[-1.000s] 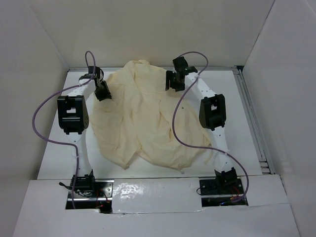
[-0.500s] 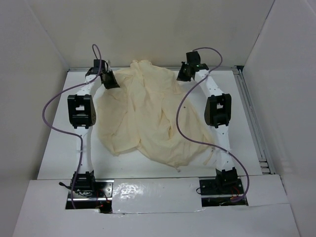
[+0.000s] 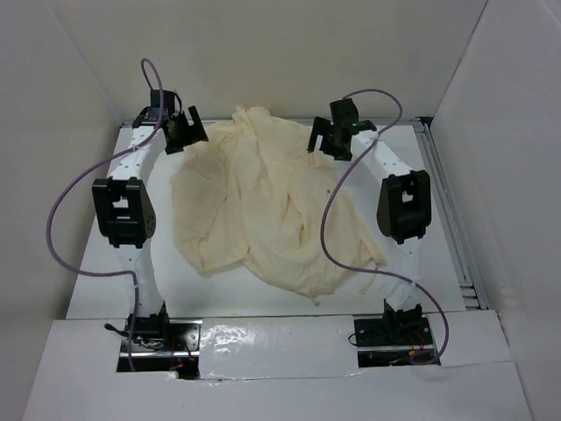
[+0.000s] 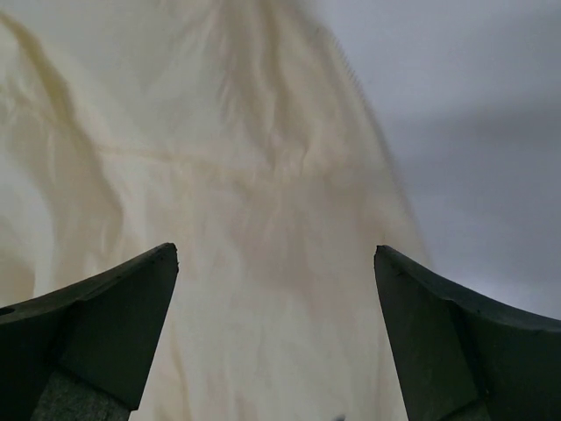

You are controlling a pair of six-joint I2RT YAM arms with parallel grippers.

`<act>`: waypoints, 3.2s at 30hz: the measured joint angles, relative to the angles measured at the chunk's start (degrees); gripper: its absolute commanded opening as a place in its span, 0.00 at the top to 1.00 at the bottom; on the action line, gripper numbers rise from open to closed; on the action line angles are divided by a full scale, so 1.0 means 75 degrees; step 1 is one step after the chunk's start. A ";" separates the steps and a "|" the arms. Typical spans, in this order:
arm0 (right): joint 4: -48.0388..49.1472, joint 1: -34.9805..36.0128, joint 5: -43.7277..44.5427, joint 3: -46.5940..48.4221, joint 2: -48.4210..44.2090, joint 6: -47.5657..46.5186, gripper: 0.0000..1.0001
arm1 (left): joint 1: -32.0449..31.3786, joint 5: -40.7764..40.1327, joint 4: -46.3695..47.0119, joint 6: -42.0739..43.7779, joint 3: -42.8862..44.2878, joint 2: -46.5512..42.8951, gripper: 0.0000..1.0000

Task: Zip up the jacket

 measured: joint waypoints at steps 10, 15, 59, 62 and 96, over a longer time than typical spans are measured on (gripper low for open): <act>0.0067 0.0597 0.1198 -0.3861 -0.3538 0.1160 0.00 | -0.0941 -0.0819 -0.1003 -0.1023 -0.1428 -0.1078 0.01; -0.0006 0.0527 0.1486 -0.5155 -0.4485 0.1489 0.00 | -0.1212 -0.0892 -0.1696 -0.1518 -0.1137 -0.0044 0.01; -0.0087 0.0723 0.1842 -0.7886 -0.7606 0.1909 0.00 | -0.8332 0.0382 -0.1798 -0.3687 -0.8652 -0.7064 0.01; -0.0085 0.0813 0.1754 -0.7898 -0.7772 0.1682 0.00 | -0.8314 0.0198 -0.2107 -0.4141 -0.8416 -0.6816 0.01; 0.0603 0.0930 0.0874 -0.5388 -0.2559 0.1614 0.78 | -0.2375 0.1690 0.0676 -0.0871 -0.1145 0.1093 0.44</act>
